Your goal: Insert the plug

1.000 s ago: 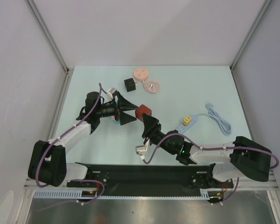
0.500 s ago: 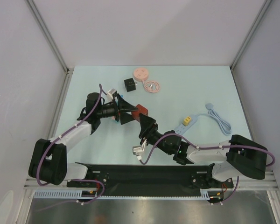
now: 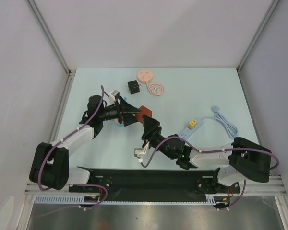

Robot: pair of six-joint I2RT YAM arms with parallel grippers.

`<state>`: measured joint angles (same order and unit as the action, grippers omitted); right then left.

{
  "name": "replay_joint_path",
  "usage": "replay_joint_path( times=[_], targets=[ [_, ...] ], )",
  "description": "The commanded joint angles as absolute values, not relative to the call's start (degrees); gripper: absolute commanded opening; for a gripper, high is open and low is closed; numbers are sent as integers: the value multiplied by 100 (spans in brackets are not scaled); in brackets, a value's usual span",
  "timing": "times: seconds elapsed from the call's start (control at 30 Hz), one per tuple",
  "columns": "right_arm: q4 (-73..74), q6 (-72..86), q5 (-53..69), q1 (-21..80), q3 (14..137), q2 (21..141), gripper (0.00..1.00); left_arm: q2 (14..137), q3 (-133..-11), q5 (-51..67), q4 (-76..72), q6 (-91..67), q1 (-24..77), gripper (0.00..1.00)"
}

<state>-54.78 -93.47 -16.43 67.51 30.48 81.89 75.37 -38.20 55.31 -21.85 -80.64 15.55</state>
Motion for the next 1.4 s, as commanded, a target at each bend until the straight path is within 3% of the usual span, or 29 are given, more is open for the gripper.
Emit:
replay_joint_path(
  times=[0.0,0.03,0.07,0.1,0.33,0.57,0.73,0.87,1.07,1.37],
  targets=[
    [-6003,-8992,-1819,6803,3217,8244,73,7462,-4007,5818,-2760,-8121,1556,0],
    [-6012,-8904,-1854,6803,3199,8235,81,7479,-4060,5888,-2751,-8034,1556,0],
    [-6012,-8886,-1898,6803,3164,8235,98,7497,-4104,5906,-2707,-7981,1556,0],
    [-6012,-8816,-1951,6803,3129,8183,100,7497,-4200,5932,-2664,-7937,1556,0],
    [-5977,-7868,-2276,6829,2664,7700,100,7479,-4649,6038,-2584,-7613,1556,0],
    [-5688,-5479,-3180,7215,2645,6778,93,7287,-5379,5872,-1793,-6126,1503,0],
    [-2394,-2685,-4060,7199,4136,6390,97,7207,-5300,5932,-2873,-6469,1494,0],
    [-1750,-910,-2618,6901,4350,5653,98,6988,-5186,5950,-3225,-6110,1494,0],
    [-2361,2245,145,5081,4263,4580,93,6269,-4852,5766,-4058,-6143,1547,0],
    [-4182,3603,1449,4737,4544,5289,99,5783,-4606,5028,-5524,-7065,1916,0]
  ],
)
